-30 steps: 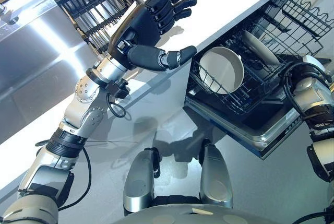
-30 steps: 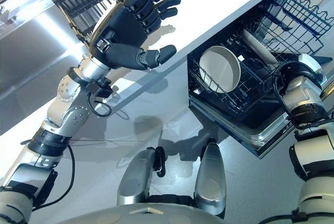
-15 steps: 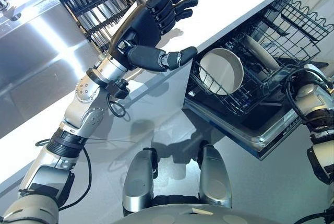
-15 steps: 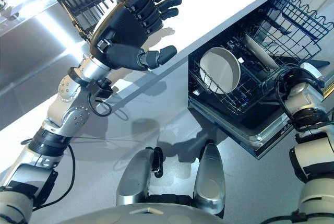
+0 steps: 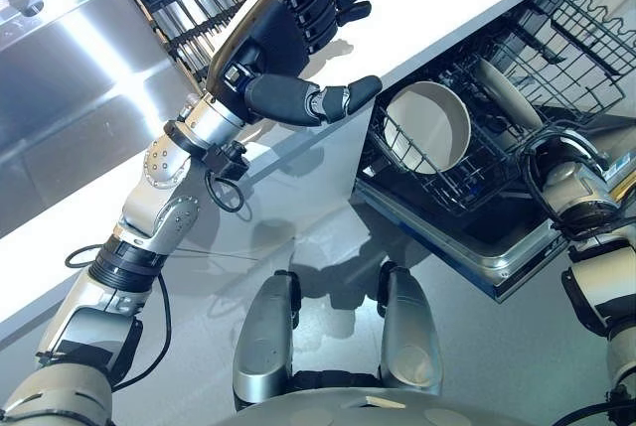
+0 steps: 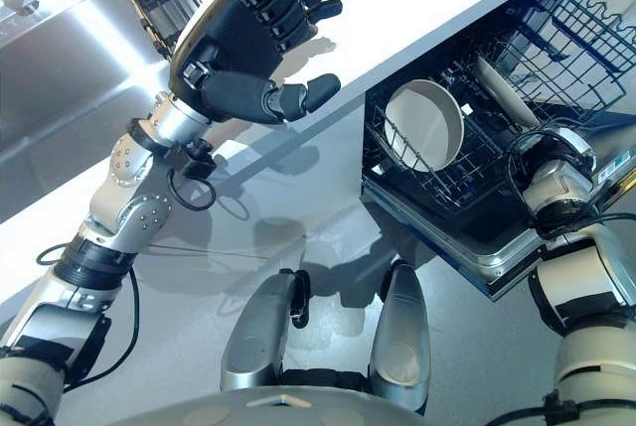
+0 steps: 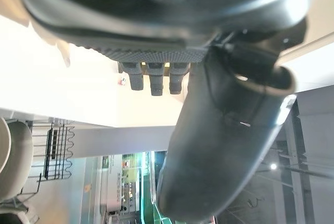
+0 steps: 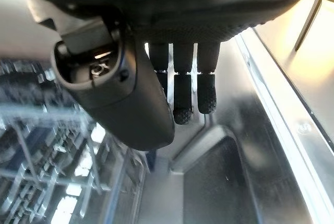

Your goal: Pick up plates and place into dishwasher.

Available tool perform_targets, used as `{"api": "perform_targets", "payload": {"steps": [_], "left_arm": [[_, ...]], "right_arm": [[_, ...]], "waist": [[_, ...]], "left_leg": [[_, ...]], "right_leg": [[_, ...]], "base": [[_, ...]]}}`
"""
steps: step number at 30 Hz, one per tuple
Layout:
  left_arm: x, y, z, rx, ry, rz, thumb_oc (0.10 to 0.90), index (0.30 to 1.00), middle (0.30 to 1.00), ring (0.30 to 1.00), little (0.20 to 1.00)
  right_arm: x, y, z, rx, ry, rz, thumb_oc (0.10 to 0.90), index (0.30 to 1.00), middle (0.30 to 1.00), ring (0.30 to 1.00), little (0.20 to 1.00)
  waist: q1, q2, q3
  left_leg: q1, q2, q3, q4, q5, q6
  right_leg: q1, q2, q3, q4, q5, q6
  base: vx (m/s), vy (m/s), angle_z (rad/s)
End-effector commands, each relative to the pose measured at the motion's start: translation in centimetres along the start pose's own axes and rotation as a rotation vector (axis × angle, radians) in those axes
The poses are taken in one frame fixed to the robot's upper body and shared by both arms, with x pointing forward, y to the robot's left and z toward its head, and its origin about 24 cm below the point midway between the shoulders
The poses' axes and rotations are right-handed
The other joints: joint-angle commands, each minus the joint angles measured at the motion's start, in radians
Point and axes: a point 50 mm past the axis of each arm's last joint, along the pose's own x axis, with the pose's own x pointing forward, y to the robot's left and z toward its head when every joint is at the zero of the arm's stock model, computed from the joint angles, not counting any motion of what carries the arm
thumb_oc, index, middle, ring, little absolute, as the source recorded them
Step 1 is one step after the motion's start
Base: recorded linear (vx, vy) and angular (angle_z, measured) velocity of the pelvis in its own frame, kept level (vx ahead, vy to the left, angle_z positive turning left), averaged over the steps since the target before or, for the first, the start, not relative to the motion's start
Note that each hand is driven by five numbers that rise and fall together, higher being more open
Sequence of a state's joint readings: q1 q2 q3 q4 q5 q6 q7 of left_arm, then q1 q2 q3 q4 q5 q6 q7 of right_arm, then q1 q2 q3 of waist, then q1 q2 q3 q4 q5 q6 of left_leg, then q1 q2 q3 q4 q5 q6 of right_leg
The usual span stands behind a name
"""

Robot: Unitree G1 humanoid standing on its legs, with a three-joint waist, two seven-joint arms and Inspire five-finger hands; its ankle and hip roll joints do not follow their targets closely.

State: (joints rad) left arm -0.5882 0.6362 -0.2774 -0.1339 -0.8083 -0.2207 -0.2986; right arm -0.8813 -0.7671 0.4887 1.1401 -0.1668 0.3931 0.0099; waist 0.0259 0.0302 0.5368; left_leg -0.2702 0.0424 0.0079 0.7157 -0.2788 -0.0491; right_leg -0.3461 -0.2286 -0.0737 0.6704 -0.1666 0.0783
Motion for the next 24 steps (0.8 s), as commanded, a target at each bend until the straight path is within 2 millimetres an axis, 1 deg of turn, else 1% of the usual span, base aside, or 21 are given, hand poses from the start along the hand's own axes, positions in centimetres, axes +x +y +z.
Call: {"api": "perform_targets", "payload": {"steps": [1, 3, 6, 8, 14, 17, 20, 24], "left_arm": [[0.6, -0.8, 2.9, -0.030, -0.215, -0.011, 0.800, 0.900, 0.900, 0.900, 0.900], [0.6, -0.9, 3.0, -0.027, -0.218, -0.016, 0.800, 0.900, 0.900, 0.900, 0.900], [0.6, -0.9, 3.0, -0.022, -0.213, -0.025, 0.800, 0.900, 0.900, 0.900, 0.900], [0.7, -0.9, 3.0, -0.017, -0.207, -0.032, 0.800, 0.900, 0.900, 0.900, 0.900], [0.6, -0.8, 2.9, -0.004, -0.201, -0.033, 0.800, 0.900, 0.900, 0.900, 0.900], [0.6, -0.6, 3.0, 0.000, -0.200, -0.029, 0.800, 0.900, 0.900, 0.900, 0.900], [0.4, -0.5, 2.9, 0.004, -0.197, -0.015, 0.800, 0.900, 0.900, 0.900, 0.900], [0.3, -0.3, 2.8, 0.002, -0.192, -0.004, 0.800, 0.900, 0.900, 0.900, 0.900]], "right_arm": [[-0.5, -1.3, 3.6, 0.139, -0.121, 0.011, 0.100, 0.300, 0.300, 0.300, 0.200], [-0.7, -1.1, 4.4, 0.209, -0.161, 0.015, 0.100, 0.300, 0.300, 0.300, 0.200], [-1.0, -1.9, 5.4, 0.295, -0.227, -0.005, 0.100, 0.300, 0.300, 0.300, 0.200], [-1.4, -3.0, 6.6, 0.350, -0.299, -0.058, 0.100, 0.300, 0.300, 0.300, 0.200], [-2.9, -6.9, 9.0, 0.405, -0.457, -0.215, 0.100, 0.300, 0.300, 0.300, 0.200], [-3.4, -8.6, 9.3, 0.425, -0.486, -0.256, 0.100, 0.300, 0.300, 0.300, 0.200], [-3.6, -9.4, 9.4, 0.449, -0.500, -0.270, 0.100, 0.300, 0.300, 0.300, 0.200], [-3.7, -10.3, 9.4, 0.418, -0.504, -0.285, 0.100, 0.300, 0.300, 0.300, 0.200]], "waist": [[0.042, 0.020, -0.017], [0.045, 0.022, -0.017], [0.048, 0.020, -0.017], [0.052, 0.020, -0.017], [0.059, 0.021, -0.020], [0.062, 0.016, -0.031], [0.068, 0.011, -0.043], [0.078, 0.008, -0.048]], "left_leg": [[-0.005, -0.009, -0.038, -0.003, 0.031, 0.061], [-0.002, -0.008, -0.044, -0.006, 0.032, 0.058], [0.003, -0.007, -0.050, -0.005, 0.032, 0.054], [0.008, -0.004, -0.054, -0.005, 0.031, 0.052], [0.015, -0.007, -0.063, -0.008, 0.034, 0.048], [0.020, -0.007, -0.065, -0.013, 0.032, 0.046], [0.026, -0.005, -0.070, -0.016, 0.030, 0.043], [0.029, -0.005, -0.077, -0.012, 0.032, 0.042]], "right_leg": [[0.070, 0.033, -0.021, 0.124, -0.079, -0.096], [0.074, 0.031, -0.025, 0.128, -0.083, -0.099], [0.084, 0.031, -0.031, 0.127, -0.086, -0.102], [0.093, 0.031, -0.035, 0.126, -0.089, -0.103], [0.106, 0.033, -0.038, 0.128, -0.093, -0.105], [0.116, 0.034, -0.044, 0.123, -0.098, -0.107], [0.131, 0.035, -0.052, 0.118, -0.104, -0.109], [0.142, 0.032, -0.058, 0.128, -0.111, -0.113]], "base": [[0.01, -0.033, 0.07], [0.02, -0.046, 0.08], [0.03, -0.054, 0.09], [0.03, -0.049, 0.06], [0.02, -0.016, 0.03], [0.02, -0.003, 0.00], [0.07, -0.006, 0.01], [0.06, -0.002, 0.05]]}}
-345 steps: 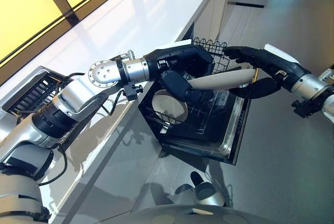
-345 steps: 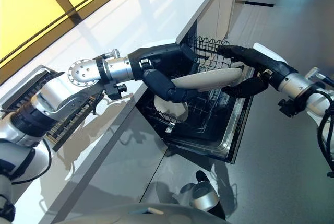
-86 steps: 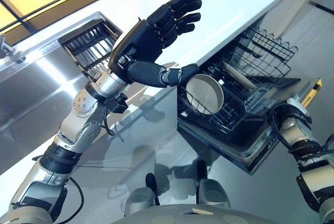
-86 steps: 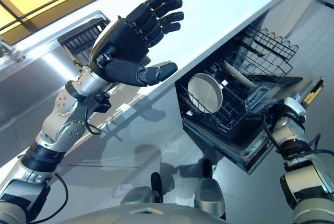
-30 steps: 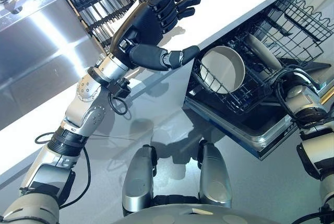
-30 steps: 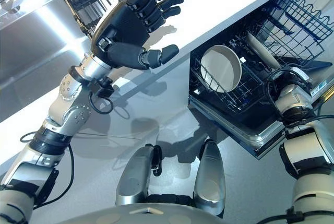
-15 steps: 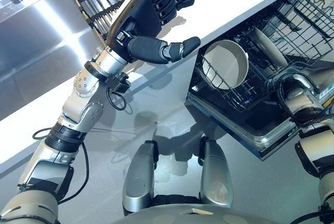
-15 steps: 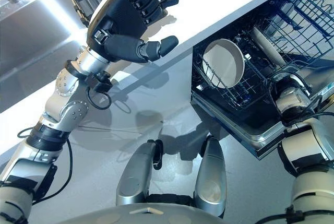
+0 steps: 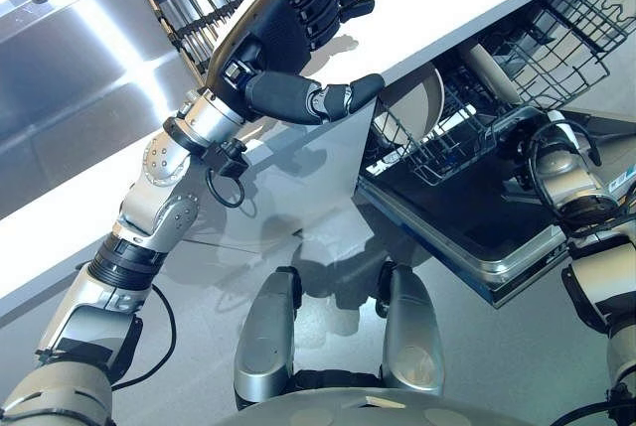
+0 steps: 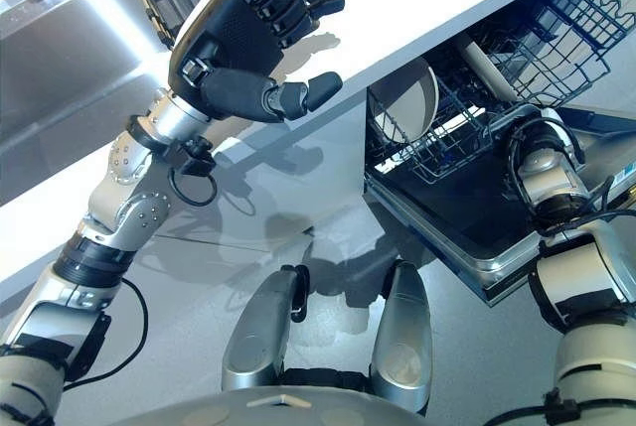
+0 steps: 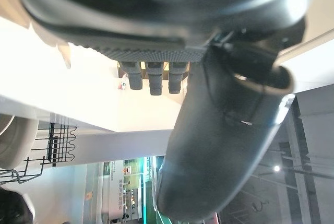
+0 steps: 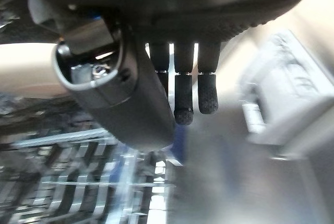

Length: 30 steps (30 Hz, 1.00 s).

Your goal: Pick up plates and place into dishwasher.

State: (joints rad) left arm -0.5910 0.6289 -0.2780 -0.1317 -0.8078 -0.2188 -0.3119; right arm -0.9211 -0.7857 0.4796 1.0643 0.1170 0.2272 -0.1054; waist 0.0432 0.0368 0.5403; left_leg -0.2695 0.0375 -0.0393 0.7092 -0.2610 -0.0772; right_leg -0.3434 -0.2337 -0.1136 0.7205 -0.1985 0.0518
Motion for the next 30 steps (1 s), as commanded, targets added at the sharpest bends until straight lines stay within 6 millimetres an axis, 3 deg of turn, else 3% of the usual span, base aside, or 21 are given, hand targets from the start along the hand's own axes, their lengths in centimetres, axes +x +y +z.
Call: {"api": "perform_targets", "payload": {"steps": [1, 14, 18, 24, 30], "left_arm": [[0.2, -0.1, 2.8, 0.008, -0.188, 0.009, 0.800, 0.900, 0.900, 0.900, 0.900], [-0.7, 0.3, 2.3, -0.002, -0.163, 0.031, 0.800, 0.900, 0.900, 0.900, 0.900], [-1.0, 0.2, 2.3, -0.002, -0.159, 0.021, 0.800, 0.900, 0.900, 0.900, 0.900], [-1.0, 0.2, 2.5, 0.002, -0.178, 0.015, 0.800, 0.900, 0.900, 0.900, 0.900], [-1.9, 0.3, 3.0, 0.031, -0.196, 0.055, 0.800, 0.900, 0.900, 0.900, 0.900]], "right_arm": [[-0.7, -6.3, 8.2, 0.098, -0.279, -0.188, 0.100, 0.300, 0.300, 0.300, 0.200], [-0.3, -6.6, 7.2, 0.156, -0.243, -0.178, 0.100, 0.300, 0.300, 0.300, 0.200], [-0.1, -6.1, 5.9, 0.129, -0.193, -0.147, 0.100, 0.300, 0.300, 0.300, 0.200], [0.2, -5.1, 3.6, 0.019, -0.124, -0.076, 0.100, 0.300, 0.300, 0.300, 0.200], [-0.7, -4.2, 1.2, -0.008, -0.195, -0.178, 0.100, 0.300, 0.300, 0.300, 0.200]], "waist": [[0.064, 0.000, -0.053], [0.103, -0.001, -0.056], [0.103, 0.000, -0.054], [0.088, -0.006, -0.050], [0.044, -0.022, -0.048]], "left_leg": [[0.029, 0.000, -0.032, -0.006, 0.015, 0.069], [0.016, -0.009, -0.052, 0.012, 0.013, 0.071], [0.011, -0.013, -0.053, 0.016, 0.012, 0.074], [0.018, -0.007, -0.043, 0.004, 0.018, 0.078], [0.033, 0.003, -0.028, -0.001, 0.003, 0.086]], "right_leg": [[0.142, 0.036, -0.020, 0.078, -0.080, -0.087], [0.152, 0.022, -0.046, 0.102, -0.098, -0.092], [0.146, 0.021, -0.047, 0.103, -0.095, -0.091], [0.143, 0.024, -0.039, 0.091, -0.083, -0.088], [0.144, 0.035, -0.019, 0.086, -0.084, -0.084]], "base": [[0.05, -0.013, 0.10], [0.04, -0.014, 0.11], [0.00, 0.006, 0.07], [0.00, 0.027, 0.00], [0.02, 0.051, -0.04]]}}
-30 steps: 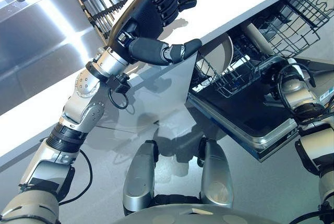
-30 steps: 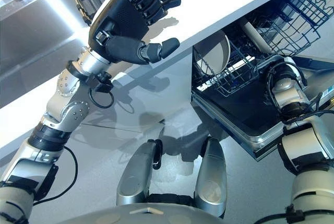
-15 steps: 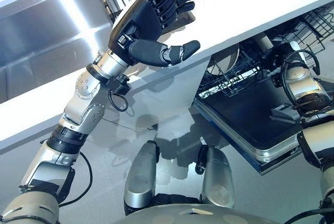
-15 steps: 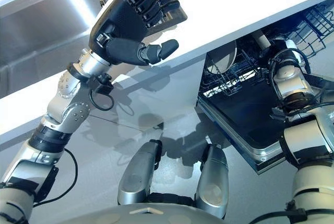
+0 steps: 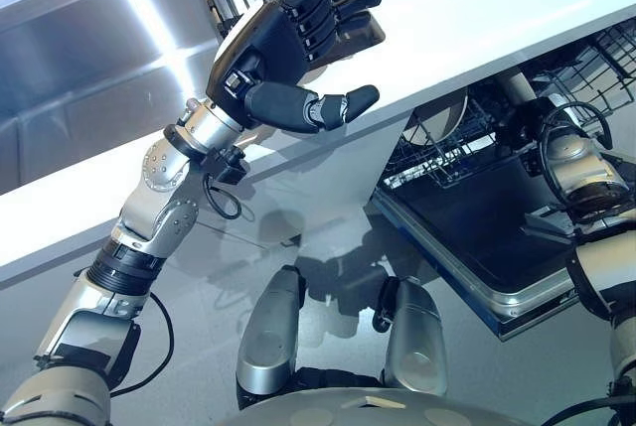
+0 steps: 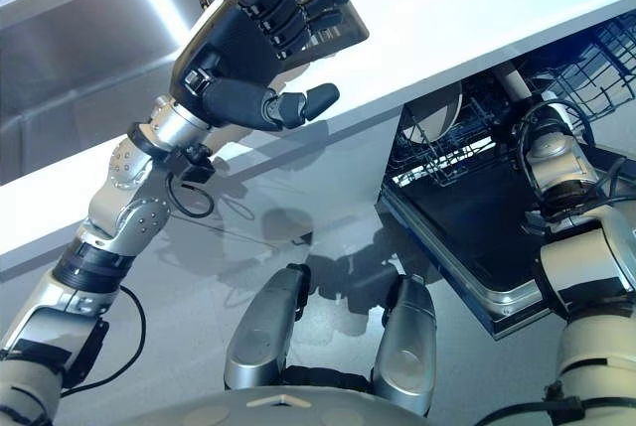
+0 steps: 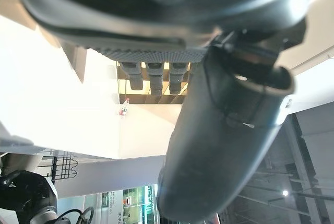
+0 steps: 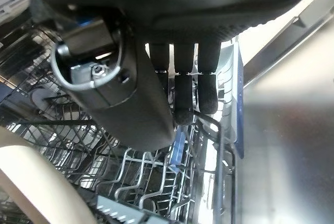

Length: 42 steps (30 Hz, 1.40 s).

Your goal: Pick up plates and place into dishwasher.

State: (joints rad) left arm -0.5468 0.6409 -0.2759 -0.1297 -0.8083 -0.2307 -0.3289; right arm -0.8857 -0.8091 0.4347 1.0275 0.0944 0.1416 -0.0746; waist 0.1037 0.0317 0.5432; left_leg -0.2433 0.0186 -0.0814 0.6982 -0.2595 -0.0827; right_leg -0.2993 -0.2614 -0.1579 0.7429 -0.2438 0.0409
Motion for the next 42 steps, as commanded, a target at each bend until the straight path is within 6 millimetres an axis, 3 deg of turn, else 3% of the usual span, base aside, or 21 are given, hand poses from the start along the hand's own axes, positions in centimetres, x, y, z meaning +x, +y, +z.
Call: {"api": "perform_targets", "payload": {"steps": [1, 5, 13, 19, 23, 34, 39, 42], "left_arm": [[-1.1, 0.2, 3.6, 0.041, -0.224, 0.060, 0.800, 0.900, 0.900, 0.900, 0.900], [-2.1, 0.1, 3.7, 0.067, -0.219, 0.095, 0.800, 0.900, 0.900, 0.900, 0.900], [-3.9, 0.1, 3.8, 0.105, -0.235, 0.150, 0.800, 0.900, 0.900, 0.900, 0.900], [-4.5, -0.1, 3.6, 0.105, -0.232, 0.163, 0.800, 0.900, 0.900, 0.900, 0.900], [-4.7, -0.2, 3.5, 0.103, -0.229, 0.157, 0.800, 0.900, 0.900, 0.900, 0.900], [-2.3, -0.6, 3.4, 0.063, -0.224, 0.090, 0.800, 0.900, 0.900, 0.900, 0.900], [-1.1, -1.0, 3.0, 0.030, -0.192, 0.046, 0.800, 0.900, 0.900, 0.900, 0.900], [-0.1, -1.0, 3.0, 0.021, -0.174, 0.020, 0.800, 0.900, 0.900, 0.900, 0.900]], "right_arm": [[-0.8, -3.2, 0.6, -0.029, -0.119, -0.181, 0.100, 0.300, 0.300, 0.300, 0.200], [-2.7, -1.4, -0.8, -0.022, -0.182, -0.194, 0.100, 0.300, 0.300, 0.300, 0.200], [-6.3, -0.2, -1.1, 0.040, -0.365, -0.361, 0.100, 0.300, 0.300, 0.300, 0.200], [-7.0, 0.9, -2.8, 0.046, -0.328, -0.351, 0.100, 0.300, 0.300, 0.300, 0.200], [-6.8, 1.8, -4.5, 0.028, -0.250, -0.305, 0.100, 0.300, 0.300, 0.300, 0.200], [-2.9, 3.5, -5.1, -0.012, -0.010, -0.082, 0.100, 0.300, 0.300, 0.300, 0.200], [-1.0, 2.3, -4.7, 0.015, 0.123, 0.009, 0.100, 0.300, 0.300, 0.300, 0.200], [0.0, 1.0, -2.8, 0.077, 0.176, 0.036, 0.100, 0.300, 0.300, 0.300, 0.200]], "waist": [[-0.026, -0.021, -0.050], [-0.062, -0.033, -0.043], [-0.106, -0.037, -0.031], [-0.113, -0.034, -0.032], [-0.109, -0.029, -0.031], [-0.055, -0.014, -0.023], [-0.011, 0.002, -0.023], [0.019, 0.013, -0.023]], "left_leg": [[0.008, 0.024, 0.017, 0.012, -0.002, 0.093], [0.014, 0.027, 0.029, 0.006, -0.007, 0.100], [0.024, 0.038, 0.057, -0.011, -0.009, 0.105], [0.029, 0.042, 0.067, -0.014, -0.010, 0.104], [0.033, 0.044, 0.066, -0.015, -0.008, 0.104], [0.004, 0.035, 0.036, 0.019, -0.007, 0.099], [-0.020, 0.021, 0.017, 0.046, -0.004, 0.096], [-0.041, 0.004, 0.010, 0.048, 0.007, 0.097]], "right_leg": [[0.100, 0.064, 0.028, 0.064, -0.040, -0.073], [0.096, 0.076, 0.043, 0.062, -0.040, -0.069], [0.086, 0.090, 0.055, 0.064, -0.045, -0.059], [0.087, 0.093, 0.054, 0.064, -0.048, -0.058], [0.091, 0.091, 0.049, 0.065, -0.049, -0.059], [0.083, 0.075, 0.027, 0.087, -0.052, -0.076], [0.071, 0.062, 0.013, 0.107, -0.053, -0.082], [0.047, 0.052, 0.006, 0.125, -0.053, -0.081]], "base": [[0.02, 0.032, -0.09], [0.01, 0.021, -0.08], [0.00, 0.005, 0.00], [0.01, 0.011, -0.06], [0.00, 0.000, 0.00], [0.00, -0.033, 0.00], [0.02, -0.052, 0.07], [-0.02, -0.074, 0.13]]}}
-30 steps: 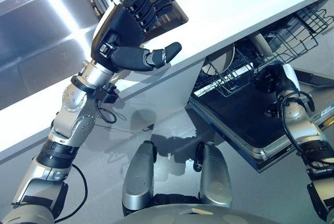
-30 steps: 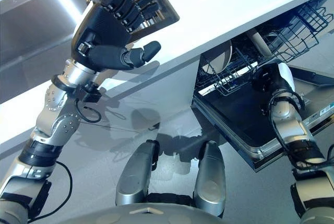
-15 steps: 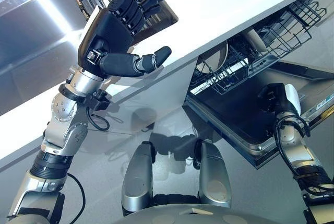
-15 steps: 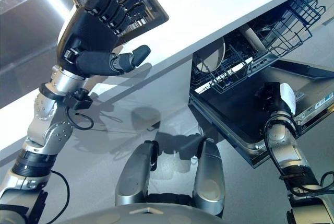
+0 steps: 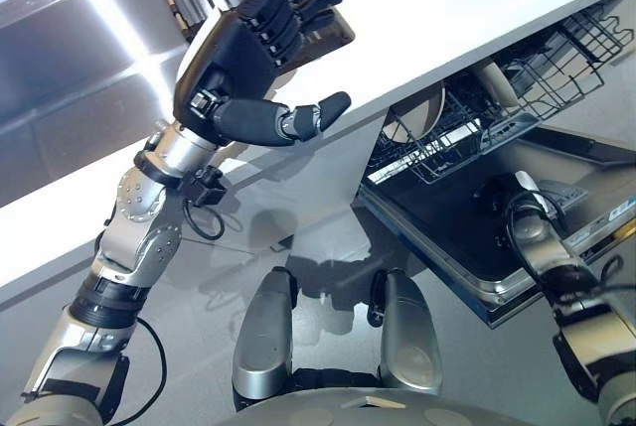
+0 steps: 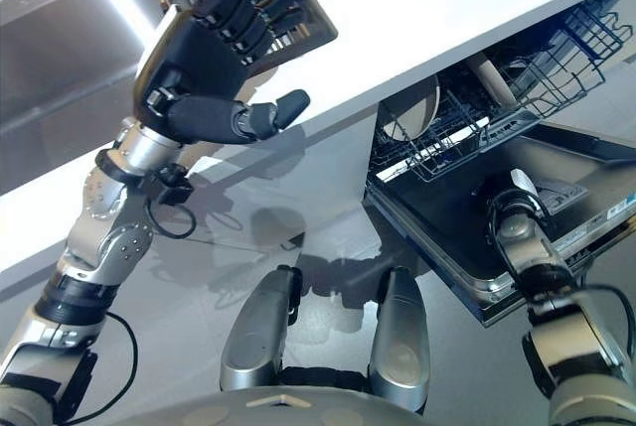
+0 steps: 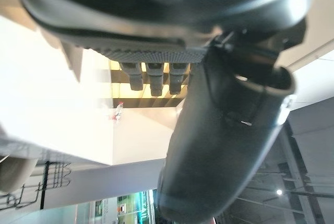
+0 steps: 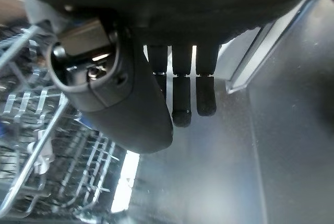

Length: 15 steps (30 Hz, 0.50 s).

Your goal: Pick up plates and place into dishwasher.

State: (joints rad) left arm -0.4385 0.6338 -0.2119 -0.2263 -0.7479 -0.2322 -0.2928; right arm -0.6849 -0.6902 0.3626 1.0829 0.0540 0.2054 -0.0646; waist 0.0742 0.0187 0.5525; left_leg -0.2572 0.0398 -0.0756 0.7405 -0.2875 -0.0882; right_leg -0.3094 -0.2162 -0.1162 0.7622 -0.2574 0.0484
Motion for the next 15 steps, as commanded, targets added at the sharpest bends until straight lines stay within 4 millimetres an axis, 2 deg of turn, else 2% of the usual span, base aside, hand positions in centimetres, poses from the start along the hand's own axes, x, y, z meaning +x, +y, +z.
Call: {"api": "perform_targets", "payload": {"steps": [1, 5, 8, 15], "left_arm": [[1.8, -0.5, 2.4, -0.028, -0.162, -0.032, 0.800, 0.900, 0.900, 0.900, 0.900], [1.8, -0.2, 2.4, -0.037, -0.155, -0.025, 0.800, 0.900, 0.900, 0.900, 0.900], [1.5, 0.0, 2.3, -0.037, -0.151, -0.030, 0.800, 0.900, 0.900, 0.900, 0.900], [1.2, 0.4, 2.4, -0.035, -0.151, -0.022, 0.800, 0.900, 0.900, 0.900, 0.900]], "right_arm": [[-0.2, -6.6, 5.7, 0.112, -0.085, -0.125, 0.100, 0.300, 0.300, 0.300, 0.200], [-1.0, -9.2, 9.4, 0.214, -0.148, -0.174, 0.100, 0.300, 0.300, 0.300, 0.200], [-2.2, -11.1, 12.9, 0.251, -0.263, -0.259, 0.100, 0.300, 0.300, 0.300, 0.200], [-4.6, -14.1, 17.0, 0.248, -0.398, -0.384, 0.100, 0.300, 0.300, 0.300, 0.200]], "waist": [[0.055, 0.029, -0.032], [0.076, 0.042, -0.032], [0.093, 0.046, -0.032], [0.101, 0.032, -0.033]], "left_leg": [[-0.034, -0.021, 0.001, 0.005, 0.039, 0.102], [-0.060, -0.038, -0.005, 0.010, 0.048, 0.097], [-0.070, -0.050, -0.011, 0.002, 0.056, 0.094], [-0.056, -0.048, -0.018, -0.011, 0.056, 0.094]], "right_leg": [[0.049, 0.006, -0.035, 0.111, -0.040, -0.089], [0.022, -0.003, -0.040, 0.131, -0.046, -0.093], [0.014, -0.008, -0.051, 0.129, -0.044, -0.092], [0.034, -0.009, -0.055, 0.112, -0.042, -0.094]], "base": [[-0.03, -0.027, 0.05], [-0.03, -0.027, 0.10], [-0.04, -0.022, 0.06], [-0.01, -0.004, 0.05]]}}
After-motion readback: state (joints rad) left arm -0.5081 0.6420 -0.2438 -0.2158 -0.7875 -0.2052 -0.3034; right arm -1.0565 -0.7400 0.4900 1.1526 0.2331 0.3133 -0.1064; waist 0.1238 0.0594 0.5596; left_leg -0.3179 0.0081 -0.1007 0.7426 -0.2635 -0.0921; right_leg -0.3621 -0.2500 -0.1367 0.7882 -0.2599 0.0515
